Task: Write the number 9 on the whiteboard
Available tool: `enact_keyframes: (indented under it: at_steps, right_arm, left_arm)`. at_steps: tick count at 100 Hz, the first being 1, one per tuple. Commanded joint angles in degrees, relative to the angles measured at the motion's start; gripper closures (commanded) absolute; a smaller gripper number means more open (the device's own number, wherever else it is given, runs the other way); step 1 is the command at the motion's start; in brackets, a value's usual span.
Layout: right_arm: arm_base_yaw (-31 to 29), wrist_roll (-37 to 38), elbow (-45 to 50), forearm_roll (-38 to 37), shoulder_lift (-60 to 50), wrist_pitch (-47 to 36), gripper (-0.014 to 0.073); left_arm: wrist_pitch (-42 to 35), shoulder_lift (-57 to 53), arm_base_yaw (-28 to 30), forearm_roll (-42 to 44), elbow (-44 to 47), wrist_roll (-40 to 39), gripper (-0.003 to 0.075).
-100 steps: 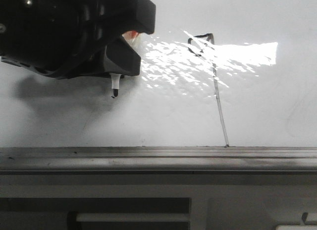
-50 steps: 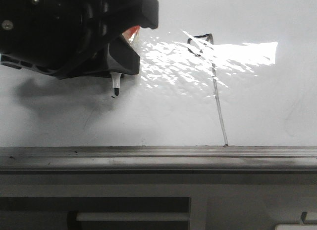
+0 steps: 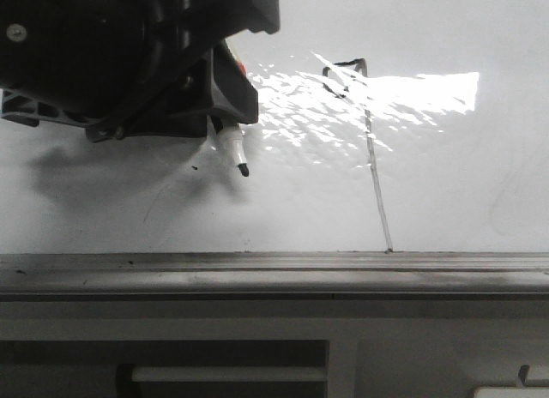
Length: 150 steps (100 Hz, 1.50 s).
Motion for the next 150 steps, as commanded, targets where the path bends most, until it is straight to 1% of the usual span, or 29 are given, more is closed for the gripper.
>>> enact_keyframes:
  at_steps: [1,5,10,15,18,25,33,37,42,48,56,60,61,63,65,66,71,73,76,85,97,118,150]
  right_arm:
    - [-0.30,0.18,-1.54,-1.14,0.35,-4.05,0.0653]
    - [-0.30,0.18,-1.54,-1.14,0.35,-4.05,0.0653]
    - [-0.30,0.18,-1.54,-1.14,0.35,-4.05,0.0653]
    - [-0.30,0.18,-1.54,-1.14,0.35,-4.05,0.0653]
    - [-0.30,0.18,-1.54,-1.14,0.35,-4.05,0.0653]
    - [-0.30,0.18,-1.54,-1.28,0.13,-4.05,0.0652]
    - [-0.30,0.18,-1.43,-1.86,-0.42,-3.88,0.0648]
    - [-0.30,0.18,-1.39,-2.37,-1.02,-3.60,0.0632]
    - [-0.30,0.18,-0.71,-3.70,-2.12,-2.88,0.0629]
    - [-0.30,1.04,0.82,-6.20,-4.09,-2.19,0.0629]
    - [-0.30,8.00,4.53,-12.72,-7.38,-1.75,0.0630]
    - [-0.30,10.96,6.25,-15.41,-9.60,-1.20,0.0634]
    - [-0.30,12.45,6.95,-16.87,-10.37,-1.09,0.0634]
    - [-0.30,13.34,8.01,-17.75,-11.17,-0.95,0.0634]
    - [-0.30,14.38,9.04,-18.76,-12.73,-0.83,0.0634]
    - [-0.30,14.98,9.69,-19.37,-13.11,-0.83,0.0634]
    - [-0.30,15.74,11.75,-20.16,-15.70,-0.83,0.0634]
    - [-0.30,15.74,12.52,-20.16,-16.67,-0.83,0.0634]
    - [-0.30,15.74,13.62,-20.03,-18.16,-0.83,0.0634]
    - [-0.30,15.74,15.48,-20.03,-20.76,-0.83,0.0635]
    - [-0.30,15.74,16.81,-19.91,-22.13,-0.83,0.0635]
    - [-0.30,15.74,17.08,-19.91,-22.13,-0.83,0.0635]
    - [-0.30,15.74,17.08,-19.91,-22.13,-0.83,0.0635]
  left_arm:
    - [-9.35,0.61,1.35,-2.11,-0.23,0.24,0.0241]
    - [-8.57,-0.05,1.35,-2.11,-0.31,0.24,0.0167]
    - [-7.83,-1.03,1.25,-2.11,-0.31,0.24,0.0092]
    - [-6.58,-2.43,1.25,-2.11,-0.31,0.24,0.0043]
    - [-5.84,-3.42,1.25,-2.11,-0.31,0.24,0.0034]
    - [-5.49,-6.40,0.34,-2.11,-0.31,0.36,0.0050]
    - [-5.22,-11.20,-1.84,-2.11,-0.09,1.90,0.0071]
    - [-4.73,-13.98,-3.42,-2.11,0.06,3.50,0.0079]
    - [-3.78,-17.42,-5.65,-2.11,0.30,5.52,0.0099]
    - [-3.37,-21.48,-8.55,-2.11,0.90,8.90,0.0146]
    - [-2.87,-27.83,-13.06,-2.11,2.45,12.82,0.0253]
    - [-1.90,-30.33,-14.77,-2.11,3.60,14.70,0.0332]
    - [-1.79,-31.35,-15.42,-2.11,3.78,14.94,0.0363]
    - [-1.40,-32.90,-16.36,-2.11,4.42,15.44,0.0395]
    - [-0.82,-34.41,-17.22,-1.97,5.28,15.55,0.0463]
    - [-0.70,-35.37,-17.75,-1.97,5.51,15.55,0.0480]
    - [0.01,-38.57,-19.40,-1.97,7.17,15.55,0.0624]
    - [0.18,-39.88,-20.01,-1.97,7.91,15.55,0.0659]
    - [0.46,-41.47,-20.71,-1.97,8.88,15.66,0.0745]
    - [0.46,-45.58,-22.08,-1.83,11.64,15.73,0.0741]
    - [1.39,-48.47,-22.11,-3.50,14.30,15.45,0.0741]
    - [1.13,-48.59,-22.11,-3.52,16.18,15.45,0.0741]
    - [1.13,-48.59,-22.11,-3.52,16.21,15.45,0.0741]
